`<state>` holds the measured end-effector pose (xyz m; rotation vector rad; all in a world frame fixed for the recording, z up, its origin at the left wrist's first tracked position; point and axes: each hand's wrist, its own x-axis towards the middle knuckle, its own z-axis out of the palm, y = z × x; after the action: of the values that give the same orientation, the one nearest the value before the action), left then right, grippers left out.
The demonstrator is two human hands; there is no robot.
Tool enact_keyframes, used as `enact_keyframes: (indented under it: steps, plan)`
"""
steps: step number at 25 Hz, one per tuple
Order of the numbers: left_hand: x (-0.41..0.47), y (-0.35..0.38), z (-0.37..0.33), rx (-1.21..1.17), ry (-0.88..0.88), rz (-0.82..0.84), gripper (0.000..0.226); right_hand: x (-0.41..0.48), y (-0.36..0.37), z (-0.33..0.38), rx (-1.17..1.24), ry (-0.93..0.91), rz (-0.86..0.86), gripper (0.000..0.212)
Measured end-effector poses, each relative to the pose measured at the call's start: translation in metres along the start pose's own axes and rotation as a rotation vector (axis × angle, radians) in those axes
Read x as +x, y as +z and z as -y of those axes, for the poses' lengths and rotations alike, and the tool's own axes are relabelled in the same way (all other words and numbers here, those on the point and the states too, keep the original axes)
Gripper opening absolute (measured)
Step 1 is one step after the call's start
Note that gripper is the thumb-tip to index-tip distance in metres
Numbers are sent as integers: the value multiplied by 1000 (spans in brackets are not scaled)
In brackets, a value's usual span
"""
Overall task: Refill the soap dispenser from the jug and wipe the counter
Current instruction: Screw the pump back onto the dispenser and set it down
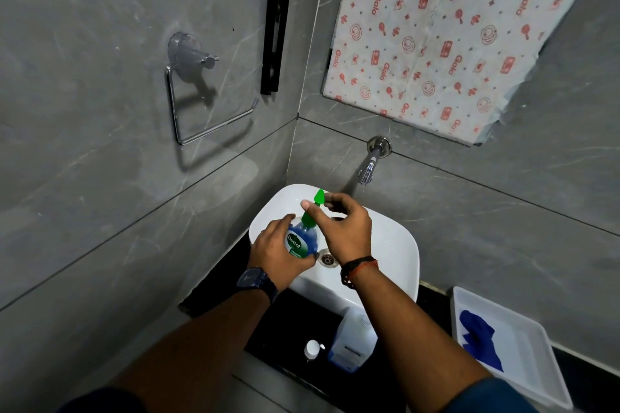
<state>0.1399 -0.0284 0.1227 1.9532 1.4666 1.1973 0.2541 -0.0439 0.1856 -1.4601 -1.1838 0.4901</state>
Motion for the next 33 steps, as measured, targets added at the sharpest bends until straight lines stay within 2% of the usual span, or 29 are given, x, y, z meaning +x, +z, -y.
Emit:
enact_keyframes:
  steps: [3, 7, 16, 18, 21, 24, 28, 33]
  plan:
    - [1, 2, 0, -14, 8, -14, 85, 7, 0, 4, -11, 20, -53, 25]
    - [2, 3, -2, -26, 15, -22, 87, 8, 3, 5, -64, -82, 0, 5]
    - [4, 4, 12, -32, 9, -88, 80, 11, -2, -3, -85, -257, 384, 27]
    - [3, 3, 19, -29, -28, -76, 82, 10, 4, -6, -34, -204, 358, 24]
    - [1, 5, 39, -2, -55, -102, 84, 2, 18, -24, 64, -66, 208, 25]
    - [0, 2, 71, -37, -180, -62, 84, -13, 36, -59, 34, 6, 128, 22]
    - [-8, 3, 124, -222, -316, 31, 77, -37, 63, -110, -78, 80, 184, 22]
    - [-18, 27, 174, -218, -367, 25, 82, -62, 91, -166, -283, 127, 352, 25]
